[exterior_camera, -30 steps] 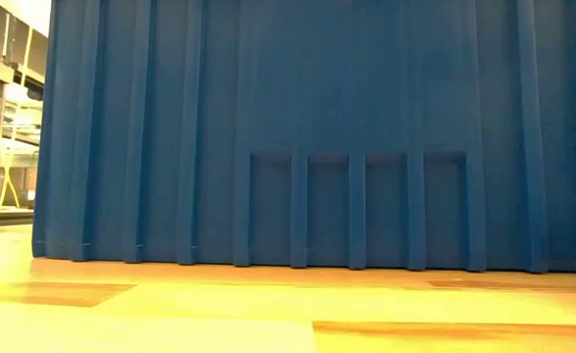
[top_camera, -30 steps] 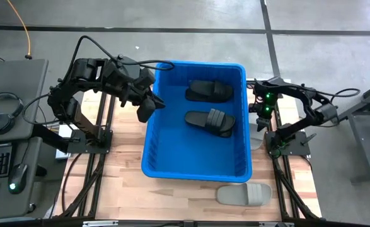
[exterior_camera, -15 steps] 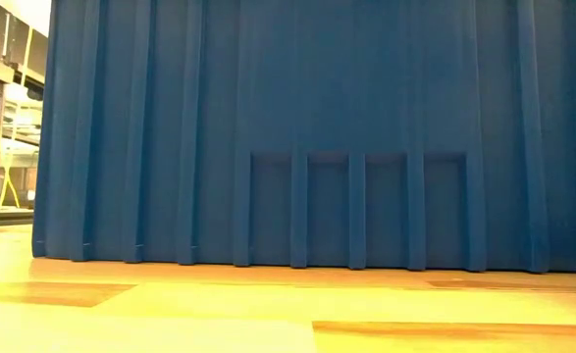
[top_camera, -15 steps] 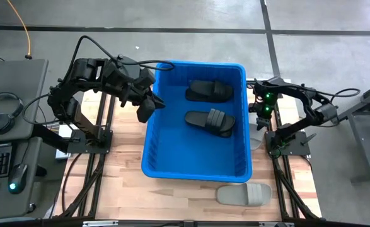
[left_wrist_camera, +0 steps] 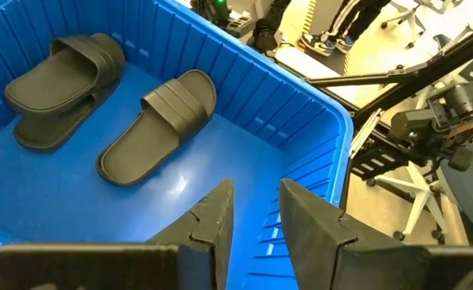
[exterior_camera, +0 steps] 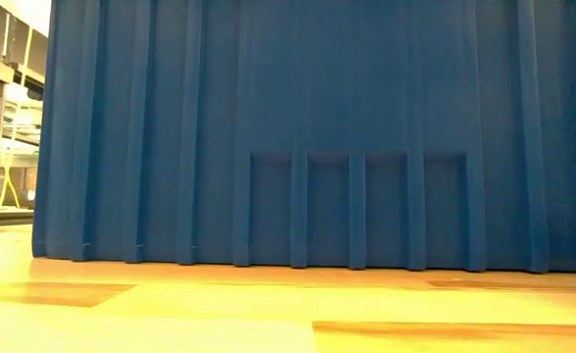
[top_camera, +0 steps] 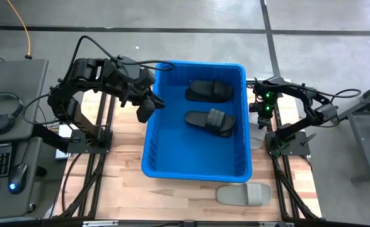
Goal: Pick and place slides into bin
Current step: Put the gray slipper into the blue bin
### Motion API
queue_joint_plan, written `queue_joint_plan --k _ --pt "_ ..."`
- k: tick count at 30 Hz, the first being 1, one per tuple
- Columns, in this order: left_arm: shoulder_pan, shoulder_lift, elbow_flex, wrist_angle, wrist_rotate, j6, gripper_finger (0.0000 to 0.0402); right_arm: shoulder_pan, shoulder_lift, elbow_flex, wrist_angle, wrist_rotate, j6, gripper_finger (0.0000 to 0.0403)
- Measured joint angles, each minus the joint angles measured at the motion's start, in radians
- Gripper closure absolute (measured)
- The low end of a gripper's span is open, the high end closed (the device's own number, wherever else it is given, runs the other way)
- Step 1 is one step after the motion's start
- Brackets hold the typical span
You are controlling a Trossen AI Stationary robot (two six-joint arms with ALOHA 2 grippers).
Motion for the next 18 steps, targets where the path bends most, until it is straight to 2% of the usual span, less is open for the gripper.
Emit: queue_joint_plan --k 7,18 --pt "0.0 0.0 0.0 0.0 0.0 0.018 0.0309 0.0 -0.062 0.056 -0.001 0.05 0.067 0.0402" --pt "0.0 0.0 0.0 0.001 -0.001 0.045 0.0309 0.0 -0.236 0.09 -0.007 0.134 0.145 0.0402"
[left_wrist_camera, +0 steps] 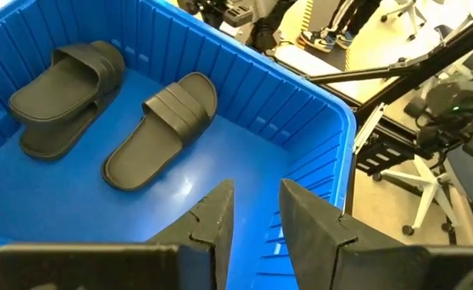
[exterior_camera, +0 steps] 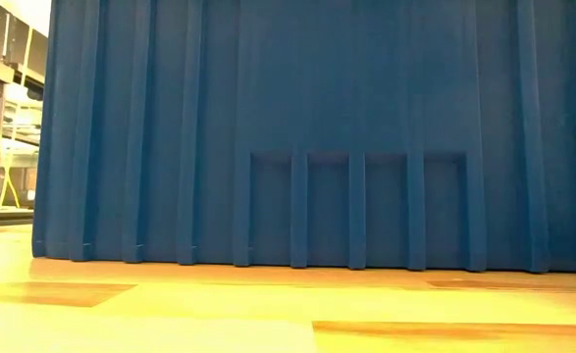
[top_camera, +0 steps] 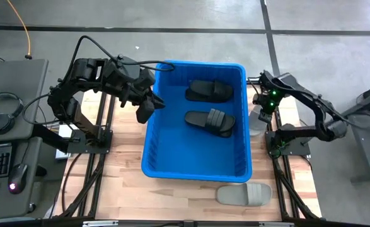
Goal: Pick and place slides into bin
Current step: Put the gray slipper into the blue bin
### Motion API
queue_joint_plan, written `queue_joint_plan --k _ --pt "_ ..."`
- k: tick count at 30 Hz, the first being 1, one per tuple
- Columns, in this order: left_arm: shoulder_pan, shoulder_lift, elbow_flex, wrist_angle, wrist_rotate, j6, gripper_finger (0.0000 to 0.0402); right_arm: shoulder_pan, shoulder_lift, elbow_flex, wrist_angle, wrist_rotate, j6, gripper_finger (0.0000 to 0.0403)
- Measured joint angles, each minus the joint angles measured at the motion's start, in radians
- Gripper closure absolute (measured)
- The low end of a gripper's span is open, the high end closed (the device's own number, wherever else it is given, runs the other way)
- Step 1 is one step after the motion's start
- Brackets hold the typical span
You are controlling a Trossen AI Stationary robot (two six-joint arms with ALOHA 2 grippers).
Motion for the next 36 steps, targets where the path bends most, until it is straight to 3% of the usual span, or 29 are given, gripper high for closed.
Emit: queue_joint_plan --k 19,23,36 --pt "0.0 0.0 0.0 0.064 -0.002 0.025 0.0309 0.062 -0.255 0.183 -0.019 0.144 0.219 0.0403" --pt "0.0 0.0 0.0 0.085 -0.003 0.024 0.0309 0.109 -0.278 0.214 -0.038 0.162 0.276 0.0403" --pt "0.0 0.0 0.0 0.169 -0.071 -0.005 0.0309 0.297 -0.306 0.379 -0.143 0.389 0.425 0.0403"
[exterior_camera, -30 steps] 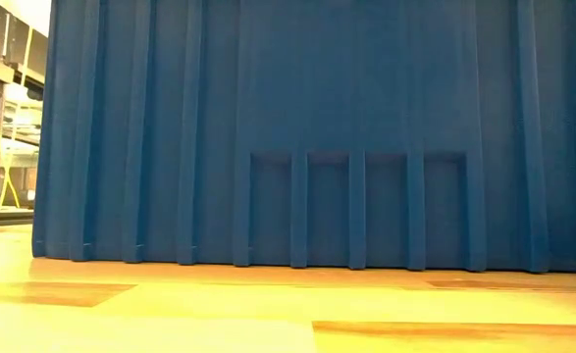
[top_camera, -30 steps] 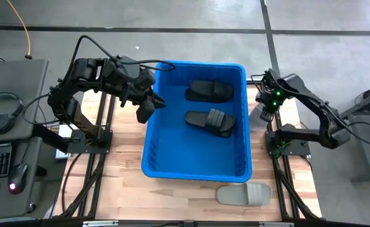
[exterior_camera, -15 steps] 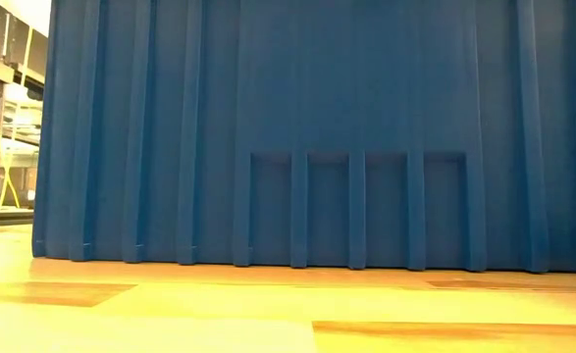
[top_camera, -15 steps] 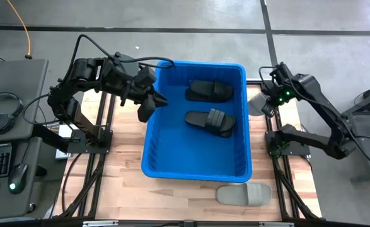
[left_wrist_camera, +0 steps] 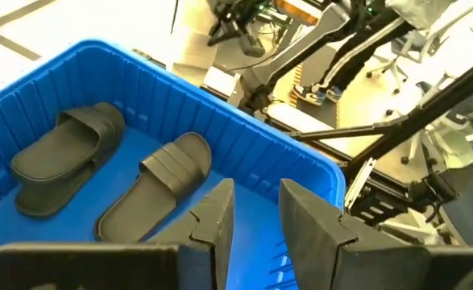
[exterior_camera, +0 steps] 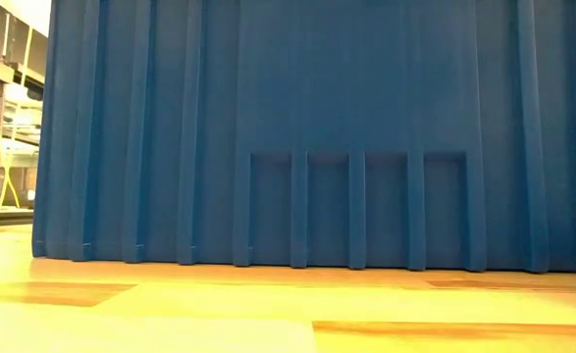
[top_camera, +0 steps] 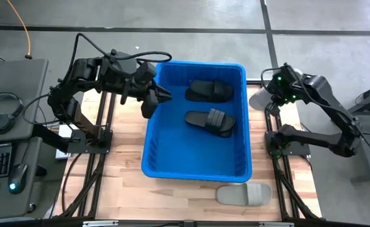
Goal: Pick and place slides into bin
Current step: Put the gray slipper into the blue bin
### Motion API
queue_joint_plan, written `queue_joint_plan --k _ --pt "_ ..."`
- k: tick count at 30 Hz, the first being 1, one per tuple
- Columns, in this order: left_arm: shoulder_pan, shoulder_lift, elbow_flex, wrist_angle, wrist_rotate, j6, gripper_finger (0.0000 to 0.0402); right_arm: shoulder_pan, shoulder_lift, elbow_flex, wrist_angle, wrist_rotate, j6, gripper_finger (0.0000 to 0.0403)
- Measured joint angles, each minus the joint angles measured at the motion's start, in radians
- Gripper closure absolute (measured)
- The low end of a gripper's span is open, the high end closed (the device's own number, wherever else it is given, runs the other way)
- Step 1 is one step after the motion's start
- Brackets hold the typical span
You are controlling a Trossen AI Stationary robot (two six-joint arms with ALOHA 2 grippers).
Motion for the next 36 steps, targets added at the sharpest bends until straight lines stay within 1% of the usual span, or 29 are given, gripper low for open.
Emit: queue_joint_plan --k 7,12,14,18,21,26,31,36 --pt "0.0 0.0 0.0 0.013 -0.014 -0.001 0.0309 0.084 0.008 0.177 0.007 0.115 0.067 0.0403" --pt "0.0 0.0 0.0 0.034 -0.071 -0.01 0.0309 0.138 0.009 0.295 0.023 0.182 0.095 0.0403" --pt "0.0 0.005 0.0 0.034 -0.089 -0.024 0.0309 0.158 0.009 0.325 0.055 0.174 0.114 0.0403" --pt "0.004 0.022 -0.001 0.052 -0.112 -0.027 0.0309 0.206 0.026 0.362 0.084 0.123 0.13 0.0403" --pt "0.025 0.035 0.001 0.111 -0.119 -0.049 0.0309 0.258 0.054 0.377 0.108 0.123 0.132 0.0403" --pt "0.074 0.057 -0.001 0.149 -0.068 -0.082 0.0309 0.359 0.12 0.403 0.184 0.132 0.112 0.0403" --pt "0.12 0.068 0.0 0.158 -0.015 -0.103 0.0309 0.477 0.208 0.45 0.23 0.175 0.078 0.0403" --pt "0.135 0.067 0.0 0.185 0.028 -0.09 0.0309 0.603 0.298 0.546 0.237 0.204 0.046 0.0403"
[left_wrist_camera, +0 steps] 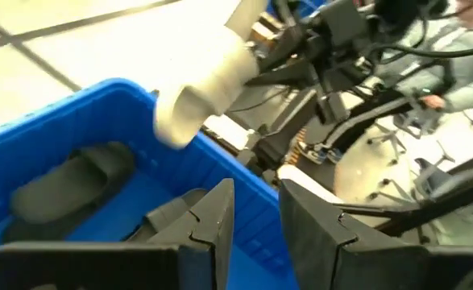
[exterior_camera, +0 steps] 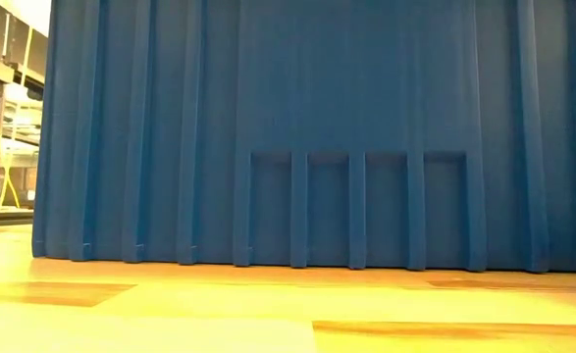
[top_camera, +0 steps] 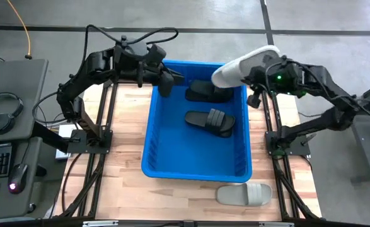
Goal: Pick and place slides into bin
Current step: Put the gray slipper into the blue bin
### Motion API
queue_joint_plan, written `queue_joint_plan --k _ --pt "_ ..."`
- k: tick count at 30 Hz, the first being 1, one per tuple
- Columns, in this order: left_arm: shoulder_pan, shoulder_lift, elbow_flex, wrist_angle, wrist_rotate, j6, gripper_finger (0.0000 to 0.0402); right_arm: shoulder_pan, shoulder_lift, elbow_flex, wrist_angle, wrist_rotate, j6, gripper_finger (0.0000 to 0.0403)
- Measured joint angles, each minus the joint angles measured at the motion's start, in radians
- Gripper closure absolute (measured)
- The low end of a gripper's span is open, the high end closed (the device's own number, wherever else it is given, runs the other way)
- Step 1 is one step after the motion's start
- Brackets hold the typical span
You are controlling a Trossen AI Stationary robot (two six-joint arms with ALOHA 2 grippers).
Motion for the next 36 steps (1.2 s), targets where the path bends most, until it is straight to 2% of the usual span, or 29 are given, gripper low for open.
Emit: queue_joint_plan --k 5,11,14,22,26,31,36 --pt "-0.002 -0.016 0.0 0.028 0.031 0.015 0.0309 0.129 0.089 0.115 -0.029 0.007 -0.025 0.0403" --pt "-0.001 -0.018 0.0 0.017 0.083 0.011 0.0298 0.276 0.201 0.23 -0.151 0.03 -0.043 0.0403" --pt "-0.004 -0.018 0.0 0.018 0.118 -0.007 0.0262 0.34 0.254 0.272 -0.226 0.044 -0.042 0.0403" --pt "-0.003 -0.015 0.0 0.018 0.169 -0.039 0.0123 0.461 0.381 0.356 -0.289 0.05 -0.024 0.0403" --pt "-0.004 0.006 0.0 0.018 0.177 -0.039 0.0083 0.486 0.444 0.398 -0.3 0.056 -0.051 0.0403" --pt "-0.017 0.047 0.0 0.018 0.237 -0.041 0.0072 0.491 0.523 0.461 -0.322 0.077 -0.088 0.0403" --pt "-0.024 0.069 0.0 0.001 0.267 -0.04 0.0082 0.491 0.57 0.524 -0.319 0.067 -0.128 0.0403"
